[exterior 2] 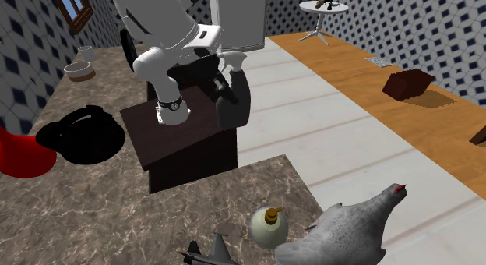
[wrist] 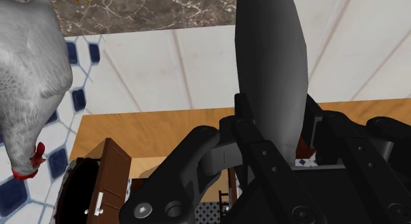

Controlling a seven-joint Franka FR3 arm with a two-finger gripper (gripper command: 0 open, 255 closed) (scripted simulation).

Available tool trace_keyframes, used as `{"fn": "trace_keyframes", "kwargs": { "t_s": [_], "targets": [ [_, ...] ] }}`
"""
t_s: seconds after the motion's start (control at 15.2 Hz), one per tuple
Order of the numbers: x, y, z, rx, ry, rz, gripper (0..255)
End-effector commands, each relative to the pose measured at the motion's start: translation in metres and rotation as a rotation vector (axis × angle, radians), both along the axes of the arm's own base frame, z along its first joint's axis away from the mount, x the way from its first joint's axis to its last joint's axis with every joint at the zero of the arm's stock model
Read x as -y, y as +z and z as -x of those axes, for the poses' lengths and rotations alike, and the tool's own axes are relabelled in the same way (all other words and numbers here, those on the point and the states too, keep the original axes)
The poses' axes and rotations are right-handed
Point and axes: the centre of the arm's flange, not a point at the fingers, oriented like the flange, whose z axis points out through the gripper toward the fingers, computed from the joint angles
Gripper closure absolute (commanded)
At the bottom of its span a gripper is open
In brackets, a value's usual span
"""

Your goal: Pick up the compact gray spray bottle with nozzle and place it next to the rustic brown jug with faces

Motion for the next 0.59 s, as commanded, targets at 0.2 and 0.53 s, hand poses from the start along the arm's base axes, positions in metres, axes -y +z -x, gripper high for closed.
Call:
{"fn": "trace_keyframes", "kwargs": {
  "t_s": [0.2,0.53],
  "targets": [
    [0.036,-0.002,0.055,0.001,0.001,0.001,255],
    [0.076,-0.002,0.107,0.001,0.001,0.001,255]
  ]
}}
